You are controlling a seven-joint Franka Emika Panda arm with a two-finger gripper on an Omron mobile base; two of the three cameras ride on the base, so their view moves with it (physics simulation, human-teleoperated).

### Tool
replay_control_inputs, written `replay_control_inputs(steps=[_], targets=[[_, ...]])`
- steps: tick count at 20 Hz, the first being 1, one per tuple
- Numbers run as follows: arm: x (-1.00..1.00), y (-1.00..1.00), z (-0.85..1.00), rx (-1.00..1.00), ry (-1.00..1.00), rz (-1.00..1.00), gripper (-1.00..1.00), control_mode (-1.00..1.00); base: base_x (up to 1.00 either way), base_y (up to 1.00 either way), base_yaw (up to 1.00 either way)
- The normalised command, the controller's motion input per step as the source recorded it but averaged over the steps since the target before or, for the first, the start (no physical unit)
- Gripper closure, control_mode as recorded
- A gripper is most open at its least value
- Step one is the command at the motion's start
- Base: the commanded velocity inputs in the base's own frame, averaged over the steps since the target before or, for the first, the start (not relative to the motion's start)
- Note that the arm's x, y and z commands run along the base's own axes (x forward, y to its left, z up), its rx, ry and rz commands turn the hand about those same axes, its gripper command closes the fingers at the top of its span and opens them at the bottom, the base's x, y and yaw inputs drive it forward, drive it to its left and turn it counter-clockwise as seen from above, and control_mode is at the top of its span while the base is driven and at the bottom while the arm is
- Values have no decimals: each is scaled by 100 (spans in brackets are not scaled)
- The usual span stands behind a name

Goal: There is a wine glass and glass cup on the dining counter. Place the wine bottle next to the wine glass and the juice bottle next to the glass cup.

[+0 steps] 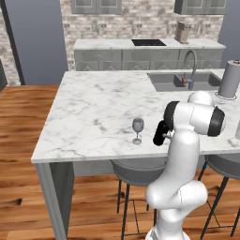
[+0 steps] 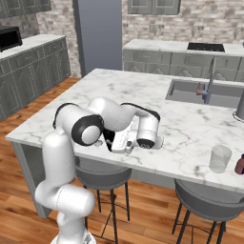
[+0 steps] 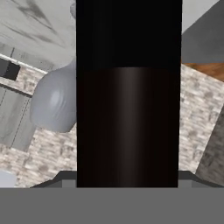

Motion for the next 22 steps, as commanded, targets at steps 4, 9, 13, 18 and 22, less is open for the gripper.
replay_control_inputs(steps=[4, 9, 13, 18, 22], targets=[[19, 0, -16, 0, 0, 0, 100, -100, 0, 0, 0], [19, 0, -18, 0, 0, 0, 100, -100, 0, 0, 0], [28, 0, -15, 0, 0, 0, 100, -100, 0, 0, 0], [21, 0, -14, 0, 0, 0, 100, -100, 0, 0, 0], [0, 8, -14, 0, 0, 0, -100, -100, 0, 0, 0]])
